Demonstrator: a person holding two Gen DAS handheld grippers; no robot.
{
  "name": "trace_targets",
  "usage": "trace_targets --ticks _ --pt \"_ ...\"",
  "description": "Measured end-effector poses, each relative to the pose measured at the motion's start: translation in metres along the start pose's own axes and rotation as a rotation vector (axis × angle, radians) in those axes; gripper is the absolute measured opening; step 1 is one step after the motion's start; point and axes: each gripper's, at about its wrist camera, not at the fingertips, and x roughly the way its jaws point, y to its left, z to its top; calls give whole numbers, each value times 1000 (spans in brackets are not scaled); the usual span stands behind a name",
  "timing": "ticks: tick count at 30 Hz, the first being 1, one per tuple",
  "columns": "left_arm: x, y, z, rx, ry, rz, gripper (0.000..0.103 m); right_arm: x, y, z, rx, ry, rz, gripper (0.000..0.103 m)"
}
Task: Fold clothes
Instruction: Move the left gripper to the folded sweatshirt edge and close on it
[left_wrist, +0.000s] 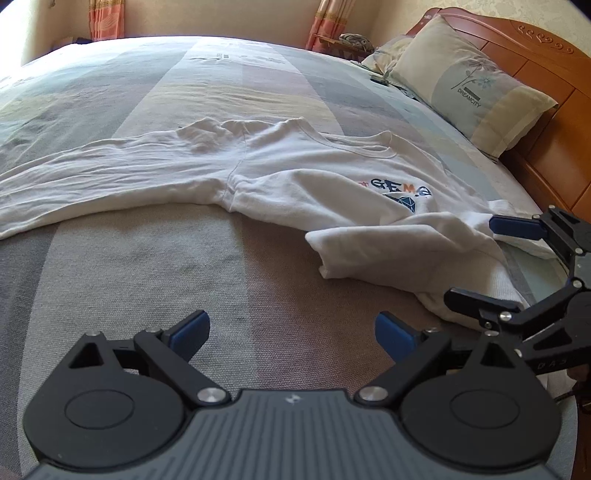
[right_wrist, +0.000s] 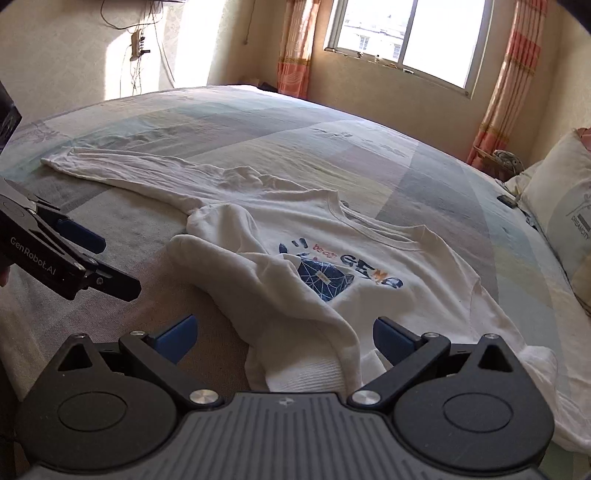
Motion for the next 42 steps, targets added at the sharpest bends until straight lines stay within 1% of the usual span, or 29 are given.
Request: trace_targets --ticks 3,4,7,10,12,13,14,15,16,18,21,25,27,28,31,32,34,35,39,42 --pt "-2 6 -4 -11 -18 -10 96 31 5 12 -75 29 -10 103" --pt "-2 9 -5 -17 -22 -23 96 39 3 16 -78 35 -13 103" --pt "2 13 -8 -30 -20 -54 96 58 -19 24 -9 32 -16 103" --pt "11 11 -8 -21 -11 -75 96 72 -63 24 203 25 34 103" --pt "17 7 -8 -15 -5 -88 96 83 -95 15 391 36 74 103" --pt "20 6 -8 -12 -1 -94 96 89 -110 8 483 55 75 103" --pt "22 4 -8 -3 -2 -94 97 95 -123 0 558 76 58 103" --pt "23 3 -9 8 -5 -95 97 98 -131 -8 602 96 24 103" --pt "24 2 -9 21 -8 -96 98 97 -135 -14 619 99 11 103" --pt "25 1 -10 31 -15 -101 100 89 -138 -20 626 80 18 103" --pt "27 1 -11 30 -26 -111 102 62 -132 -20 612 44 20 103" --pt "27 2 -11 25 -40 -113 102 20 -115 -18 531 -22 53 103" --pt "27 1 -12 24 -42 -110 102 3 -100 -19 463 -37 34 103" --pt "27 0 -12 23 -41 -105 102 -3 -91 -21 423 -39 12 103" --pt "27 -5 -7 13 -13 -77 102 -13 -62 -26 303 -19 -60 103" --pt "27 -5 -5 0 -4 -84 102 -14 -54 -28 272 -15 -74 103" --pt "25 -5 -1 -31 9 -111 102 -17 -42 -30 232 -10 -86 103" --pt "24 -6 2 -42 0 -133 102 -18 -37 -31 217 -8 -89 103" --pt "16 -9 13 -77 -70 -236 102 -19 -22 -38 196 4 -70 103" --pt "16 -15 26 -69 -150 -294 102 -19 -16 -46 188 20 -53 103"
